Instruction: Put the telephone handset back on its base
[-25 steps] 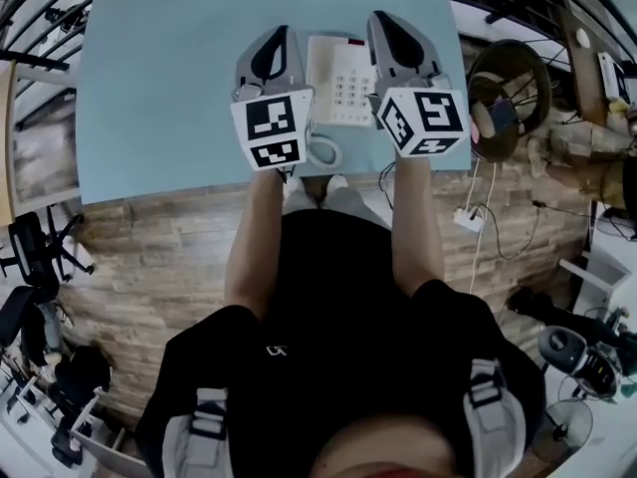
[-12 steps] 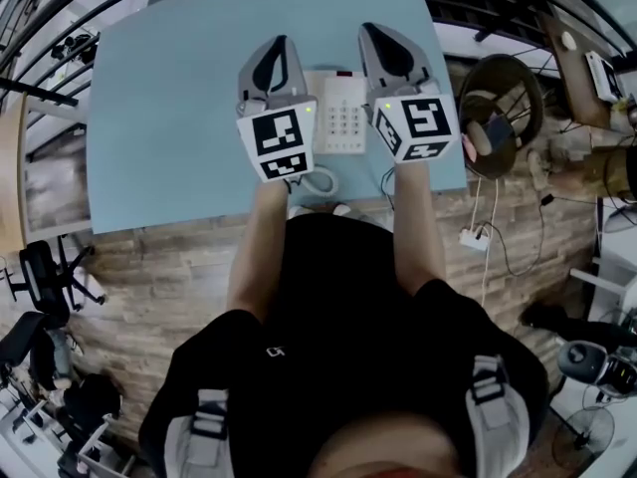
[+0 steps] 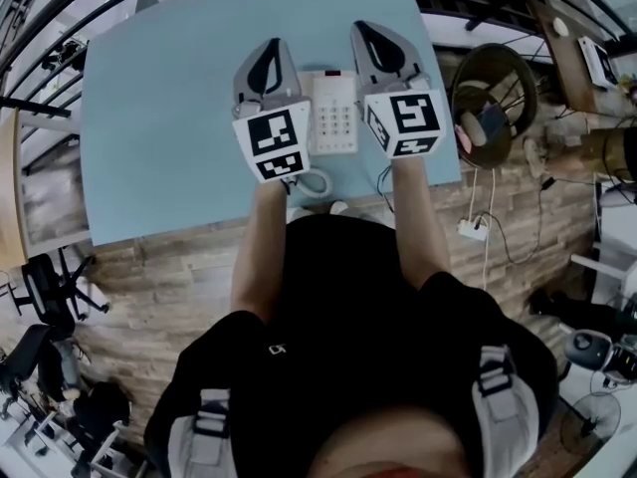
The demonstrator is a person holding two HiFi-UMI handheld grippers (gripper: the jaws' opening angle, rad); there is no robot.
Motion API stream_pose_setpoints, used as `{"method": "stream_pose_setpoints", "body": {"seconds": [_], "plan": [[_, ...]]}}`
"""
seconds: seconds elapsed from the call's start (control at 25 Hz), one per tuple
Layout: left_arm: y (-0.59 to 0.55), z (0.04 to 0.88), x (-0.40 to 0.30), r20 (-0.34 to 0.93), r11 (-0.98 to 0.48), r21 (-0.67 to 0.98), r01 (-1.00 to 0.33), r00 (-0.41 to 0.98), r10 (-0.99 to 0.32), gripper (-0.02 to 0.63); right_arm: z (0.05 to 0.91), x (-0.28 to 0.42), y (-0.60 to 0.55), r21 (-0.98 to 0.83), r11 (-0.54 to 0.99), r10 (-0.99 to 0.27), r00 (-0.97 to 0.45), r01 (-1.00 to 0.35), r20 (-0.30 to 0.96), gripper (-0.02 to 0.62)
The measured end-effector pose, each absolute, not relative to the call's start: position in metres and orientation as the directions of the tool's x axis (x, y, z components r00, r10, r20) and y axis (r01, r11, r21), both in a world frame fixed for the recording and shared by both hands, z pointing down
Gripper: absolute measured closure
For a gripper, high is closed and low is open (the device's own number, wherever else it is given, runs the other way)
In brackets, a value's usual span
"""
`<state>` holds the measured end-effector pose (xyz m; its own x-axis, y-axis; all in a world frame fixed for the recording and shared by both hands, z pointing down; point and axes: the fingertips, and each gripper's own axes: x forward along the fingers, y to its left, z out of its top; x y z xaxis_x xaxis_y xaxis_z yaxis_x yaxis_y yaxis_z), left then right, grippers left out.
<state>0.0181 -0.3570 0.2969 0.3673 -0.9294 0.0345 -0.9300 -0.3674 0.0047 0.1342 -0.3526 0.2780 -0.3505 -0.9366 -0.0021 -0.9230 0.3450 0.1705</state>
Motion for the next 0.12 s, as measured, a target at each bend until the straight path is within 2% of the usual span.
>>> {"method": "stream_pose_setpoints", "body": {"seconds": [0.12], "plan": [[-0.3558,0.2982,0.0254,0.035,-0.381,-0.001,-0.925,0.381,-0.924,0.607,0.2836,0.1407,-0.3495,0.164,0.338,-0.94,-0.341,-0.927,0.008,0.6]]}}
